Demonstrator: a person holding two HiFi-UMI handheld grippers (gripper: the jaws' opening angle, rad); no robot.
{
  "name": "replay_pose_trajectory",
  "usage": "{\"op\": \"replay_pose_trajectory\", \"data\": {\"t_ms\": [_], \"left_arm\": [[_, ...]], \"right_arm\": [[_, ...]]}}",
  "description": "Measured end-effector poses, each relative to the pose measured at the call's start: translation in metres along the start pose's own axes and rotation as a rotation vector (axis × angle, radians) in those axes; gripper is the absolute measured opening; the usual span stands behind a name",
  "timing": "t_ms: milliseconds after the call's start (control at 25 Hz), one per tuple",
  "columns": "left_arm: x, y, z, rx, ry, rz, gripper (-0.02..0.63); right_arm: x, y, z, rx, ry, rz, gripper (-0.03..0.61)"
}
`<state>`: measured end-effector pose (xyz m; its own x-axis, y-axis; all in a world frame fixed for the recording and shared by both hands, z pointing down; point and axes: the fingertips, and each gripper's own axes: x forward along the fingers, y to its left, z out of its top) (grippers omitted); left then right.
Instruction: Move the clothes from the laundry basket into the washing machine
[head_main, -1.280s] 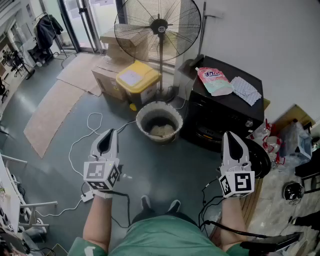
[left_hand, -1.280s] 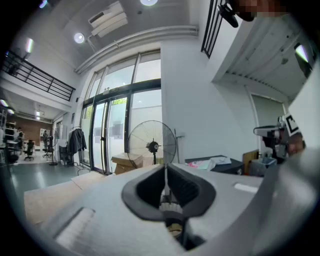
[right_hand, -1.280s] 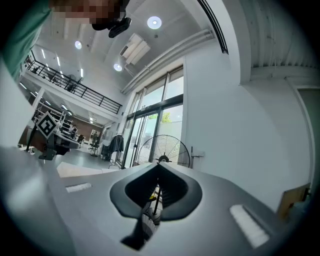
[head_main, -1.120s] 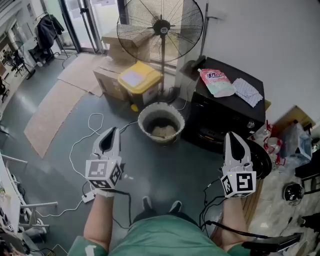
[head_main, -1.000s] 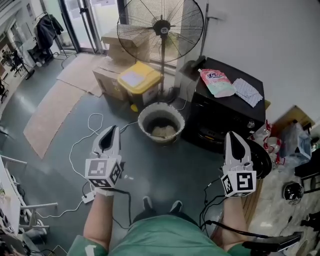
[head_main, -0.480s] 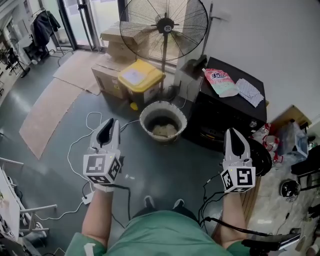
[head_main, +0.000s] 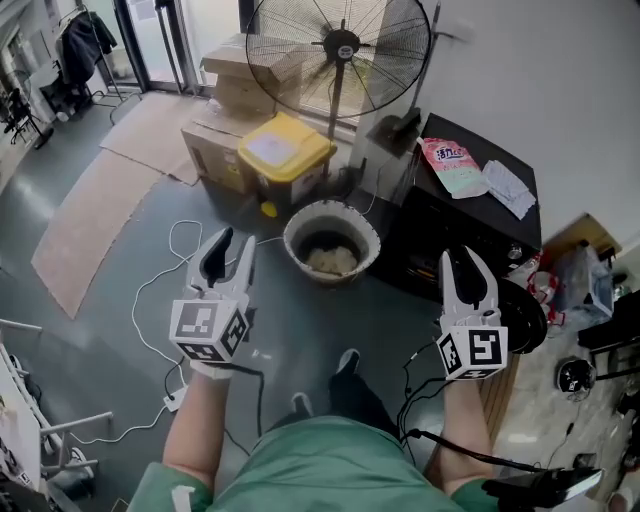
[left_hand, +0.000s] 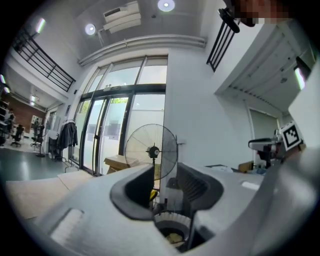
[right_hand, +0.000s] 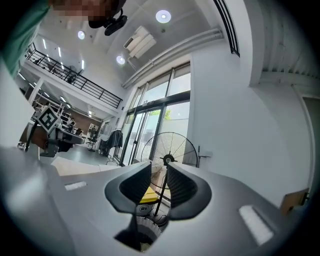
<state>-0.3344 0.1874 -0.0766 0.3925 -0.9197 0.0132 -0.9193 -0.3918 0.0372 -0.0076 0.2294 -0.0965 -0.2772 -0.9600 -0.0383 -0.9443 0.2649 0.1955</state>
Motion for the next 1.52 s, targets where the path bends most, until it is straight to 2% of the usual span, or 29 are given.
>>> {"op": "replay_pose_trajectory", "data": {"t_ms": [160, 240, 480, 640, 920, 1080, 1320, 1520], "left_arm": [[0.047, 0.006, -0.018, 0.002, 0.030, 0.000, 0.147], [0.073, 0.009, -0.026, 0.012, 0.049, 0.008, 0.147], [0.159, 0.020, -0.033, 0.036, 0.091, 0.053, 0.148], [0.216, 0.020, -0.048, 0.030, 0.129, 0.075, 0.149], [0.279, 0.021, -0.094, 0.021, 0.229, 0.096, 0.152], [0.292, 0.031, -0.136, 0.021, 0.309, 0.090, 0.167], [0.298, 0.055, -0.228, -0.053, 0.455, 0.088, 0.181], [0.303, 0.072, -0.301, -0.095, 0.543, 0.077, 0.189]], "right_arm": [[0.047, -0.010, -0.029, 0.029, 0.016, 0.027, 0.085], [0.076, -0.018, -0.046, 0.050, 0.031, 0.050, 0.114], [0.166, -0.057, -0.082, 0.098, 0.061, 0.112, 0.130], [0.225, -0.076, -0.108, 0.072, 0.092, 0.169, 0.130], [0.300, -0.074, -0.162, 0.090, 0.156, 0.287, 0.130], [0.331, -0.053, -0.209, 0.100, 0.235, 0.355, 0.132], [0.371, -0.010, -0.297, 0.128, 0.393, 0.449, 0.163], [0.395, 0.015, -0.374, 0.114, 0.507, 0.484, 0.178]]}}
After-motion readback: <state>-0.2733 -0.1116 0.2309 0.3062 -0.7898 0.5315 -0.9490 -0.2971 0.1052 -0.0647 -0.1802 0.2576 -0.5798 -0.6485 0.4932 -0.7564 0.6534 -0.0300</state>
